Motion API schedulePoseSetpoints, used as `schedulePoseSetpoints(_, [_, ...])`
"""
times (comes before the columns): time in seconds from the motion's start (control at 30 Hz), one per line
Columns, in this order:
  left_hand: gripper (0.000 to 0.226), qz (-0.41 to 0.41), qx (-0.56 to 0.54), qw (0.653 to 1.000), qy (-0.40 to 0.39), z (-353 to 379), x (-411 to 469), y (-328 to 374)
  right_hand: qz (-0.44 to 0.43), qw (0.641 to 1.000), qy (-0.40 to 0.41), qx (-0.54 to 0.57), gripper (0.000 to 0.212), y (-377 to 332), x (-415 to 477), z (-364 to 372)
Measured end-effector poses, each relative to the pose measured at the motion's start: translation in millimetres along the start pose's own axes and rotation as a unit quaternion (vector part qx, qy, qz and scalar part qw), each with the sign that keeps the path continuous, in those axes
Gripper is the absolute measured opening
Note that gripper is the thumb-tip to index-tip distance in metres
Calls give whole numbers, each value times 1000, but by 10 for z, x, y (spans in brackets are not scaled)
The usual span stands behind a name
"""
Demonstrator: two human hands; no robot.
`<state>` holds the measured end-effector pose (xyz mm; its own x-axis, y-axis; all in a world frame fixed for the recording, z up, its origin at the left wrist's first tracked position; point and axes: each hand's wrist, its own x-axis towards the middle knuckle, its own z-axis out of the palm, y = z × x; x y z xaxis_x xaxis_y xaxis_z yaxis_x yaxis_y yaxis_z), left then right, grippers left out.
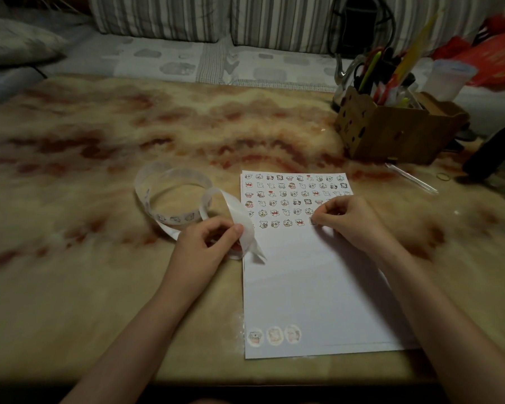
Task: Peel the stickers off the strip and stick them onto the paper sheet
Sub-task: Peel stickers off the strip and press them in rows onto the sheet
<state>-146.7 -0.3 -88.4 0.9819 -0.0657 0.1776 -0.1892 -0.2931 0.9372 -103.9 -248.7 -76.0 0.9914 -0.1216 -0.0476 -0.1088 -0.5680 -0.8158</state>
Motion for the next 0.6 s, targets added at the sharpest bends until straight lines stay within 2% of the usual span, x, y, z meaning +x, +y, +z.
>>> schedulePoseSetpoints(0.33, [18,-5,2,1000,-6,10,13,-30,-39,995,55,-71,13,83,-9,76])
schedulePoseSetpoints(0.6, [17,-4,0,1000,-6,0,2,-33,-56,992,79,-86,10,118,-12,86])
